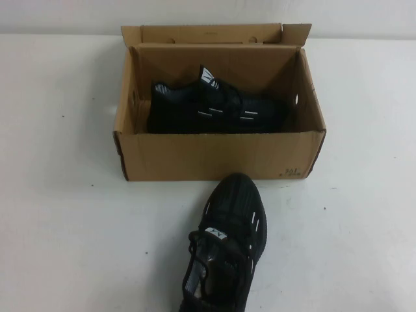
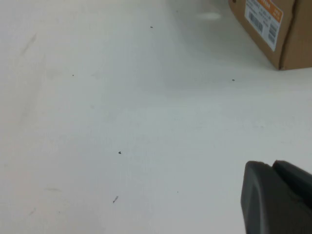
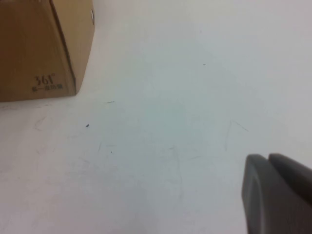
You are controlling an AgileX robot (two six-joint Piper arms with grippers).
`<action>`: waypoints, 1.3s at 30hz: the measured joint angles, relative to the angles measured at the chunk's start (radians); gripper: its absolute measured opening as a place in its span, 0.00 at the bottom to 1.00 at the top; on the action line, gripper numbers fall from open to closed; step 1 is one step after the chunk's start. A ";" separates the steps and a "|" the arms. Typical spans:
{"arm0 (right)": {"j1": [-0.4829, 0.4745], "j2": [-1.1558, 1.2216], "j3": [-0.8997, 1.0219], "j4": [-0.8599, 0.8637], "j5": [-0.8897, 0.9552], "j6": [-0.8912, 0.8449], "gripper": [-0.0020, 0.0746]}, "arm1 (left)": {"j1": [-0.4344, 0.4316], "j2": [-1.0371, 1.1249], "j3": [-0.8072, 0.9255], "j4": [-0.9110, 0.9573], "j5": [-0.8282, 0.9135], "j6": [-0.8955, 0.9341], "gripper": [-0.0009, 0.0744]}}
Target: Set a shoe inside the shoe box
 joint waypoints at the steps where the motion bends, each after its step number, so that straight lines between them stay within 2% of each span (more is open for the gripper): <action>1: 0.000 0.000 0.000 0.000 0.000 0.000 0.00 | 0.000 0.000 0.000 0.000 0.000 0.000 0.01; 29: 0.000 0.000 0.000 0.000 -0.008 0.000 0.00 | 0.000 0.000 0.000 0.004 -0.027 0.000 0.01; 35: 0.000 0.000 0.000 0.000 -0.163 0.000 0.00 | 0.000 0.000 0.000 0.006 -0.129 0.000 0.01; 39: 0.000 0.000 0.000 0.000 -0.393 0.000 0.00 | 0.000 0.000 0.000 0.008 -0.272 0.000 0.01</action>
